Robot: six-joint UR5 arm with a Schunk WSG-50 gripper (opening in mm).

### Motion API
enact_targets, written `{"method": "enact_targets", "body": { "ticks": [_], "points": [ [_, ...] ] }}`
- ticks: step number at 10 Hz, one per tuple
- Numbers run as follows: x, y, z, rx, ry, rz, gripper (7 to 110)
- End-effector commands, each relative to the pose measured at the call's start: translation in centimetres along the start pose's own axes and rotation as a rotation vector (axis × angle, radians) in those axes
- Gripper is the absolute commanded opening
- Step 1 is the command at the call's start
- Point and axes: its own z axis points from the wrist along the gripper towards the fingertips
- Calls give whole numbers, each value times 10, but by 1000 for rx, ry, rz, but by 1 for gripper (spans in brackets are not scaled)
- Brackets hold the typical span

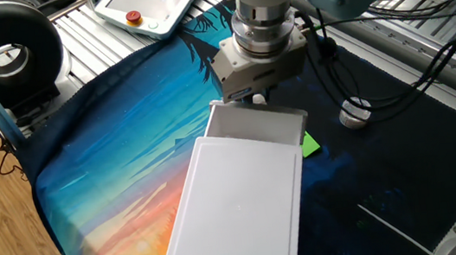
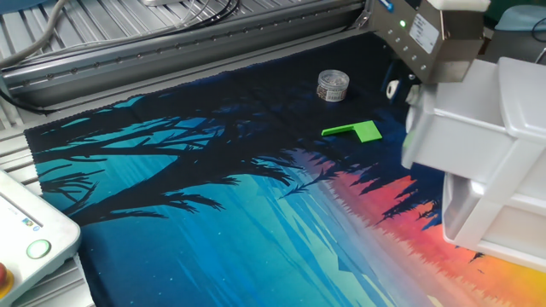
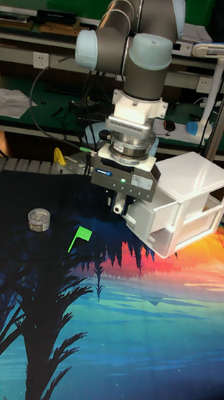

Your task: Grasp the handle and open the drawer

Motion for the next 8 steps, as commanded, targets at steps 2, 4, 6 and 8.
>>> {"method": "enact_targets", "body": {
  "ticks": [2, 4, 6, 8],
  "points": [
    [-12, -8, -4, 7, -17, -51, 7],
    [-12, -9, -4, 11, -18, -50, 7],
    [-9, -9, -2, 17, 2, -20, 7],
    [-10, -11, -1, 27, 2, -45, 7]
  ]
}}
